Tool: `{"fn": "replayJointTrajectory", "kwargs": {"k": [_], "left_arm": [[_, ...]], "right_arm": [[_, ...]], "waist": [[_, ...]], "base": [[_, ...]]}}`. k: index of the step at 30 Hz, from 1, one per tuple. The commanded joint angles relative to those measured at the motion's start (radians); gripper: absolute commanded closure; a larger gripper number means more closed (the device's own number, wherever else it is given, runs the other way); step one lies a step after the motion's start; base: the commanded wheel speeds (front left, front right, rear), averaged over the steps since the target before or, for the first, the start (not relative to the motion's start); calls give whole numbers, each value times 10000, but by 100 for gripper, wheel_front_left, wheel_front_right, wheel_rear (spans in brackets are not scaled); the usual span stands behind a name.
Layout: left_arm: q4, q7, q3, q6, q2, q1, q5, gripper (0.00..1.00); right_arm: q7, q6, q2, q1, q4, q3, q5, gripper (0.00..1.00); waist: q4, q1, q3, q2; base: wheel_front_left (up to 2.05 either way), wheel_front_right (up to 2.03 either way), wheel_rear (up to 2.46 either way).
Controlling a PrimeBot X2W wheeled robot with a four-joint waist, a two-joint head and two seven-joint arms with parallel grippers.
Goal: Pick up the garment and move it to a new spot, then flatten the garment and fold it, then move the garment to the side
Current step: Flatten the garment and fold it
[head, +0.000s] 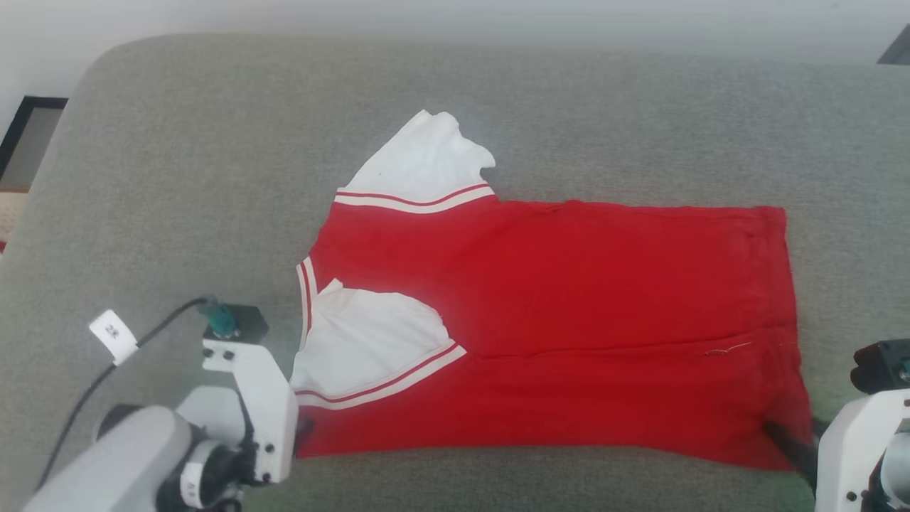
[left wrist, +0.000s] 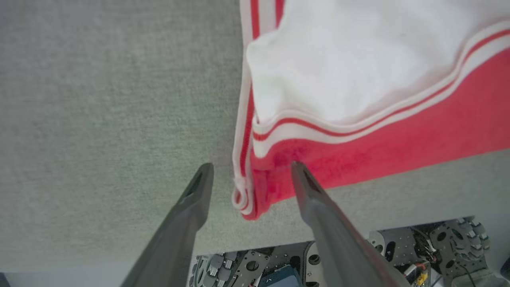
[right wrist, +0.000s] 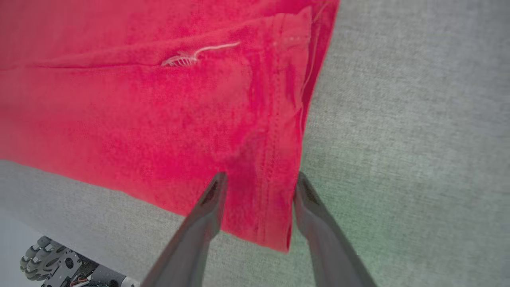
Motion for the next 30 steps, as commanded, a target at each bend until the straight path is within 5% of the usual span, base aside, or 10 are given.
{"fn": "replayJointTrajectory", "kwargs": {"k": [1,9,14,24,30], "left_arm": [[-71,19,87,73,92,-169,17,0],[-1307,656,320,342,989,-1076,521,0],[-1439,666,512,106,1234,-1973,815,0],[410,-287,779,-1308,853,-3957,1222,0],[1884,-724,734,-2074,617,-5226,1613,0]], "right_arm": [[-85,-15,46,-90,-2,-16,6,0],[-1115,-15,201,-426,-360,-232,31,0],[-3052,-10,333,-1081,-942,-165,-100,0],[-8257,-9,336,-2225,-867,734,-1030,0],[-10013,-9,368,-2556,-386,1215,-1240,0]], "waist": [[-39,0,-33,0],[-470,0,-120,0],[-995,0,12,0],[-2421,0,886,0],[-3142,0,1547,0]], "base": [[0,0,0],[0,0,0],[0,0,0],[0,0,0],[0,0,0]]}}
